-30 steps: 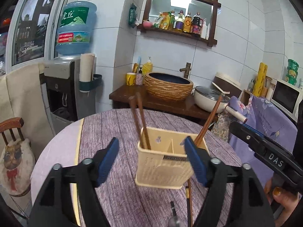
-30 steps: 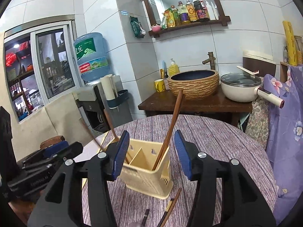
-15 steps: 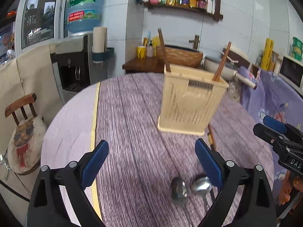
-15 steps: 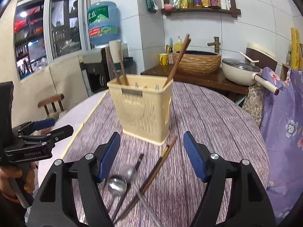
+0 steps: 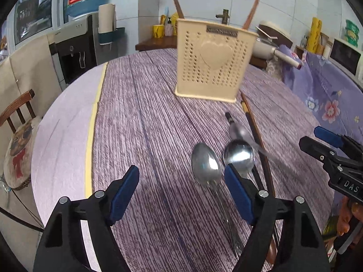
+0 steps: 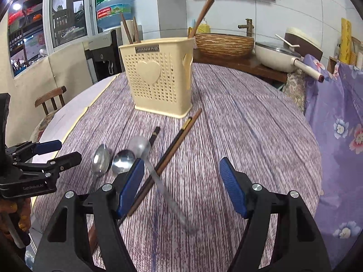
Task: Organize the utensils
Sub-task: 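Move both tools down toward the metal spoons lying on the cloth, then grasp a metal spoon with the left tool while the right tool grasps a wooden chopstick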
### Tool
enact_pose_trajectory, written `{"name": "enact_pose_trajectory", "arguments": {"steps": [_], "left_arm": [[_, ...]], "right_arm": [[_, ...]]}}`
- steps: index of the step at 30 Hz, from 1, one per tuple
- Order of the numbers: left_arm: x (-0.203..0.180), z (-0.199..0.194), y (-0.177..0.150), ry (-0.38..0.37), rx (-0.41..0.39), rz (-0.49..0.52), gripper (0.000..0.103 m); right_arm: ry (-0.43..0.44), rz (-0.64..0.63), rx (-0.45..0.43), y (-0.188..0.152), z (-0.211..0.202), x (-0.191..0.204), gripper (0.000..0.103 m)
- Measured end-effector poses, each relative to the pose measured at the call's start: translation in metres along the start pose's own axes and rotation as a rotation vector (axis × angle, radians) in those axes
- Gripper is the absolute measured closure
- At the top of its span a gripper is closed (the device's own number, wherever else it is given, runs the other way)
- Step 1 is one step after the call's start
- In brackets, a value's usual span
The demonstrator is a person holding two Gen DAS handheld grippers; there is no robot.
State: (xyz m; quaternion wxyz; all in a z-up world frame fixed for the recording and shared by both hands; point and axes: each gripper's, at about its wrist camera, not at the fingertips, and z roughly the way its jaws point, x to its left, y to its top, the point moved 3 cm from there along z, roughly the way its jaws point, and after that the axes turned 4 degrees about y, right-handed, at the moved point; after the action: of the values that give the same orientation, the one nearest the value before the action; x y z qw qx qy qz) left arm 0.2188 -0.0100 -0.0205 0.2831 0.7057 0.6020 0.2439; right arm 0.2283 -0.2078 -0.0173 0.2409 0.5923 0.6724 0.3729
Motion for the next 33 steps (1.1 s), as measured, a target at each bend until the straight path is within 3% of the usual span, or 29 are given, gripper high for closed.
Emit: {"name": "enact_pose_trajectory", "arguments": {"steps": [11,25,33], "left_arm": [[-0.023,0.021,-0.02,0.025,0.084,0.055,0.037],[-0.037,0.043,0.001,0.083,0.115,0.047,0.045],[-0.035,0.047,0.008,0.089,0.116,0.032,0.064]], "right_arm": [[-0.004,0.054,0.001,-0.014,-0.008,-0.006,0.034],[-0.012,0.091,-0.003,-0.014,-0.014,-0.019,0.034],[-0.017,0.077,0.023,-0.014,-0.005,-0.014,0.034]]}}
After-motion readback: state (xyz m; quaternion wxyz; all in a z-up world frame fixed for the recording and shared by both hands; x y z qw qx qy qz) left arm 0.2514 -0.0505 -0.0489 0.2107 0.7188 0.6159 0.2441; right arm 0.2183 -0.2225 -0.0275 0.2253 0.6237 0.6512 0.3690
